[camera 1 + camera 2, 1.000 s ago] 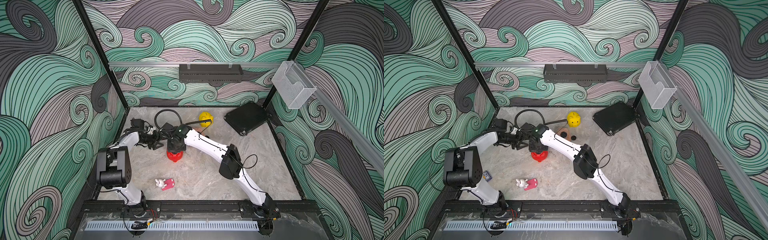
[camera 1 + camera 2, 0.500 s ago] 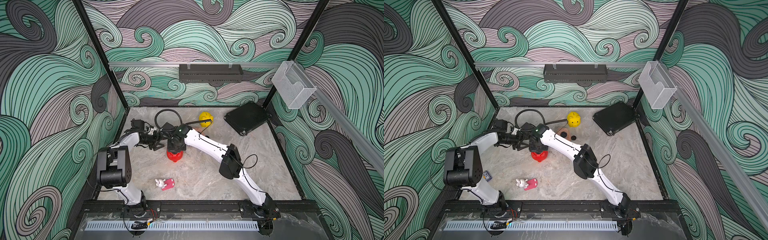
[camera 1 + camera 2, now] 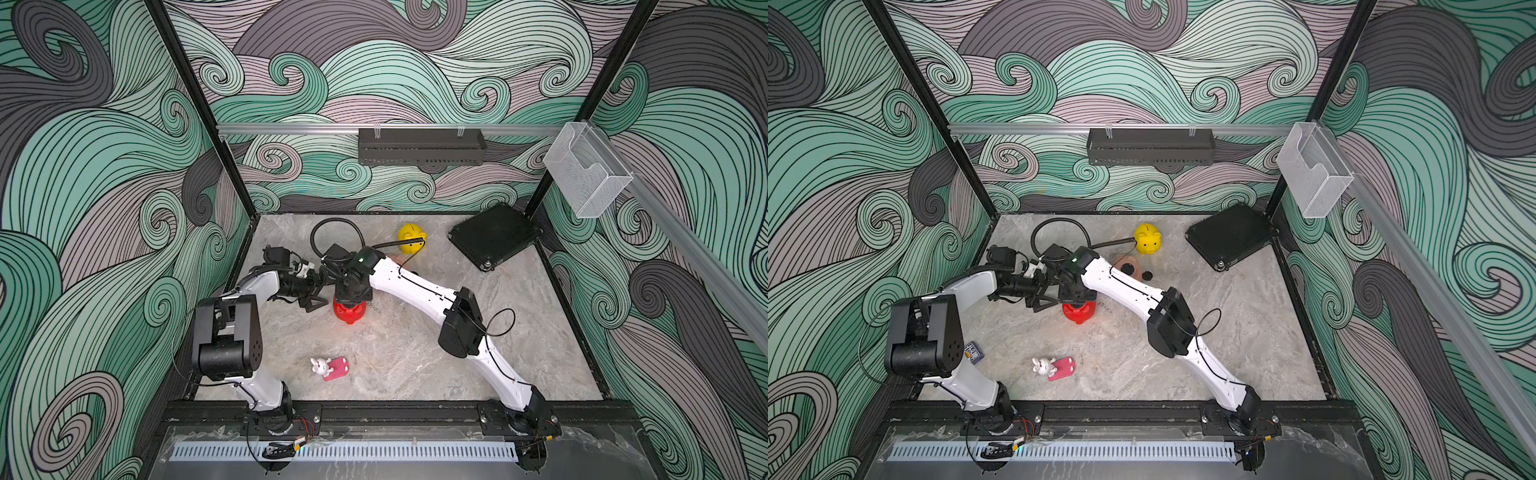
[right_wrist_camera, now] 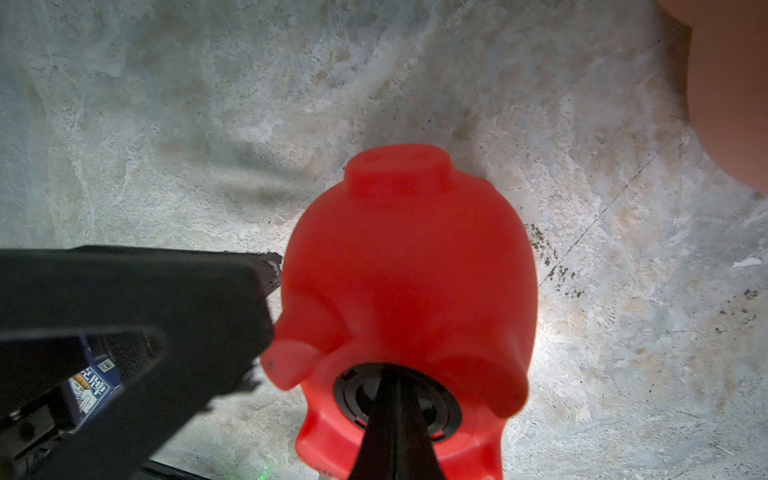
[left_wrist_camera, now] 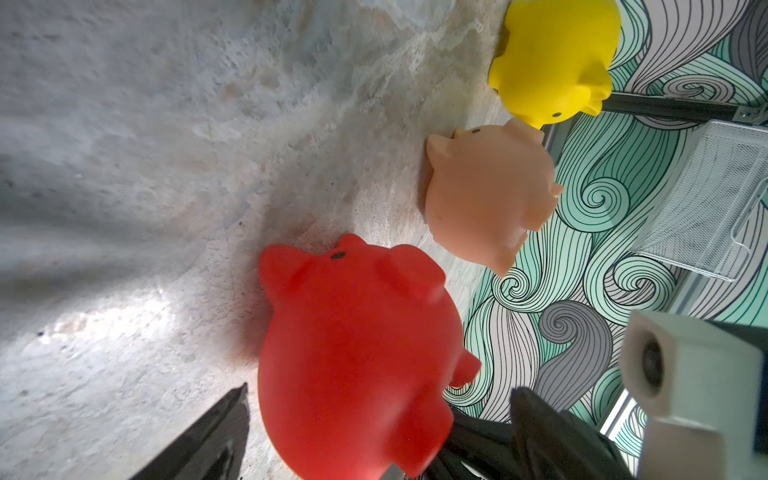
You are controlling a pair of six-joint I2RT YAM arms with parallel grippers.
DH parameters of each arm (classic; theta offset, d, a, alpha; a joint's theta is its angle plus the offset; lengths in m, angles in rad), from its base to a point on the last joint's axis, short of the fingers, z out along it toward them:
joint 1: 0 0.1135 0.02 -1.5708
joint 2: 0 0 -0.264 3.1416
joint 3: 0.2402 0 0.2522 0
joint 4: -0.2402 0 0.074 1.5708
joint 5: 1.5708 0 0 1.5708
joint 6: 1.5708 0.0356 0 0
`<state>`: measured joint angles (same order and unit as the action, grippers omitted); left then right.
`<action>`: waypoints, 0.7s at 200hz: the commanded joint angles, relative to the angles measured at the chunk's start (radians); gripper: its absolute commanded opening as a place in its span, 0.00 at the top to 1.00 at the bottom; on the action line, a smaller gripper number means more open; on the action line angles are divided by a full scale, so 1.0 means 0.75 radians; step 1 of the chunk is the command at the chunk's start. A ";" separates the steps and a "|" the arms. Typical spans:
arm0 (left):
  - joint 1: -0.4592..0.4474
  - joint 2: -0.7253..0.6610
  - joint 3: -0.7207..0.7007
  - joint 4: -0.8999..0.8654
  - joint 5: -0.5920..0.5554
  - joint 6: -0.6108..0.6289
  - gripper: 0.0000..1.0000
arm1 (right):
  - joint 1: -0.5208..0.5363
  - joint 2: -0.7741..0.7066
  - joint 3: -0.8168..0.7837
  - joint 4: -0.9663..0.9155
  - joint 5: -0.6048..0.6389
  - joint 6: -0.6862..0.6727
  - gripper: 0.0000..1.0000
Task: Close piggy banks
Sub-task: Insert the knob into the piggy bank.
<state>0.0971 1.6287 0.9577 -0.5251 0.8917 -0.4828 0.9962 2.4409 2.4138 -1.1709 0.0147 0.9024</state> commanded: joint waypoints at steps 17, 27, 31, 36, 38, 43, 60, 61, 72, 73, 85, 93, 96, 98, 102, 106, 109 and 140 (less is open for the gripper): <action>0.007 -0.039 -0.022 0.013 0.024 0.000 0.04 | -0.040 0.067 -0.042 -0.050 0.046 0.022 1.00; 0.006 -0.035 -0.036 0.022 0.028 0.004 0.05 | -0.041 0.069 -0.042 -0.049 0.044 0.026 1.00; 0.006 -0.032 -0.041 0.025 0.029 0.008 0.06 | -0.041 0.069 -0.040 -0.049 0.043 0.026 1.00; 0.006 -0.026 -0.043 0.024 0.025 0.014 0.07 | -0.041 0.069 -0.042 -0.048 0.043 0.024 1.00; 0.006 -0.023 -0.044 0.022 0.024 0.015 0.07 | -0.040 0.069 -0.042 -0.049 0.043 0.024 1.00; 0.006 -0.015 -0.043 0.026 0.026 0.014 0.08 | -0.040 0.069 -0.041 -0.050 0.044 0.022 1.00; 0.000 0.007 -0.044 0.069 0.049 -0.015 0.09 | -0.040 0.069 -0.040 -0.053 0.051 0.016 1.00; 0.000 0.008 -0.044 0.071 0.050 -0.016 0.09 | -0.040 0.069 -0.040 -0.053 0.051 0.015 1.00; -0.007 0.017 -0.036 0.086 0.051 -0.017 0.10 | -0.041 0.069 -0.037 -0.055 0.050 0.014 1.00; -0.008 0.019 -0.036 0.086 0.052 -0.017 0.10 | -0.040 0.069 -0.038 -0.055 0.051 0.014 1.00; -0.013 0.030 -0.030 0.088 0.048 -0.017 0.11 | -0.040 0.068 -0.036 -0.055 0.050 0.012 1.00; -0.016 0.037 -0.033 0.094 0.052 -0.019 0.11 | -0.041 0.071 -0.034 -0.057 0.049 0.010 1.00; -0.018 0.038 -0.035 0.098 0.052 -0.019 0.11 | -0.042 0.073 -0.032 -0.060 0.049 0.009 1.00; -0.019 0.042 -0.035 0.101 0.051 -0.019 0.11 | -0.040 0.073 -0.032 -0.062 0.049 0.009 1.00; -0.021 0.046 -0.035 0.103 0.052 -0.019 0.11 | -0.040 0.073 -0.030 -0.064 0.050 0.008 1.00; -0.024 0.052 -0.035 0.105 0.052 -0.019 0.11 | -0.042 0.075 -0.030 -0.065 0.048 0.010 1.00; -0.026 0.057 -0.034 0.104 0.054 -0.020 0.11 | -0.042 0.074 -0.029 -0.065 0.050 0.009 1.00; -0.042 0.112 -0.010 0.097 0.030 -0.015 0.12 | -0.042 0.080 -0.021 -0.067 0.049 0.004 1.00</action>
<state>0.0780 1.6745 0.9199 -0.4591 0.9096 -0.4908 0.9936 2.4409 2.4142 -1.1713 0.0063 0.9020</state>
